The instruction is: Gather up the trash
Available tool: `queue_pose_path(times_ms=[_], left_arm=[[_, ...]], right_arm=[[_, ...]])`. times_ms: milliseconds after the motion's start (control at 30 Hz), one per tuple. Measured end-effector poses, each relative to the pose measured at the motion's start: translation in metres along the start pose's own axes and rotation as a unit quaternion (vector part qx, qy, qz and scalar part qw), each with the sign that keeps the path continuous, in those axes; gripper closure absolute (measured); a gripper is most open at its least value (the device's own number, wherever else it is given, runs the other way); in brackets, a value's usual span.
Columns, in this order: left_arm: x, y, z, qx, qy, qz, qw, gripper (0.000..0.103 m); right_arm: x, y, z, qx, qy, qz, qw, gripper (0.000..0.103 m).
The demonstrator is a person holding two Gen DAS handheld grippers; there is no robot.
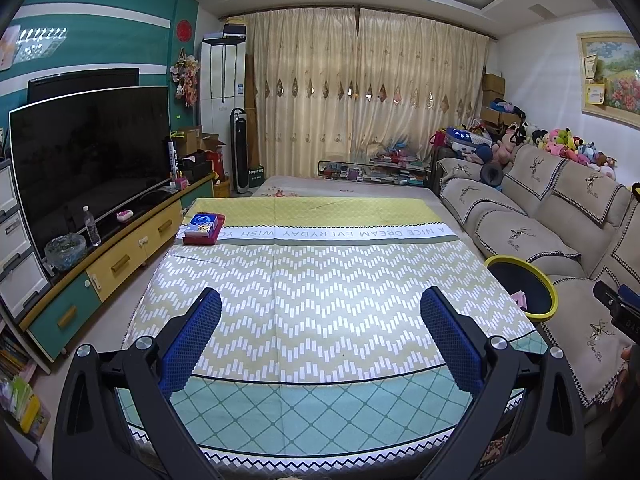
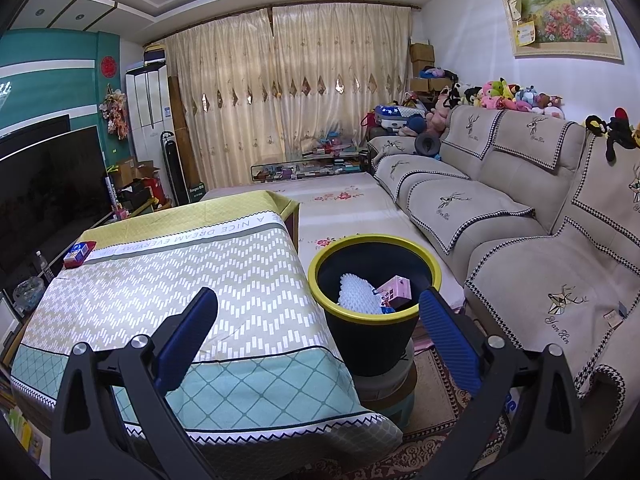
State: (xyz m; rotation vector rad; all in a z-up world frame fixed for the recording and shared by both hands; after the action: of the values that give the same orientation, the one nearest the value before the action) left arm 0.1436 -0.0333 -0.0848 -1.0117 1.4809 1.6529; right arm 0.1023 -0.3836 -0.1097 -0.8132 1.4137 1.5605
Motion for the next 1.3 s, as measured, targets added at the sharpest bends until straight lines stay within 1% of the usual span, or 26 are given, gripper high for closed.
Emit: queue_pose_path(times_ms=[1000, 1167, 1300], left_arm=[[0.0042, -0.0039, 0.0001, -0.001, 0.0, 0.004, 1.0, 0.005], [0.0071, -0.008, -0.0016, 0.001, 0.004, 0.009, 0.9999, 0.005], [0.009, -0.0087, -0.0049, -0.001, -0.01, 0.002, 0.9999, 0.005]], right_arm=[[0.0035, -0.0017, 0.0012, -0.001, -0.001, 0.004, 1.0, 0.007], [0.0053, -0.0027, 0.0024, -0.001, -0.002, 0.004, 1.0, 0.007], [0.0049, -0.0027, 0.0022, -0.001, -0.002, 0.004, 1.0, 0.007]])
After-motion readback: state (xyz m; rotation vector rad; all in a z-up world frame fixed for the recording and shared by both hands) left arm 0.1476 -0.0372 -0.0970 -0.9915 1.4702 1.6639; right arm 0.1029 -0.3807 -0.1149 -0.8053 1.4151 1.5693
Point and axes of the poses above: each gripper's, at about its wrist camera, not at the fingertips, and y roughly against the way its jaws point, z to its left, x to its underside, the point moved 9 cm from there along -y, roughly the way its jaws point, and after that the axes turned 10 degrees about -x, right-handed, at the moved point
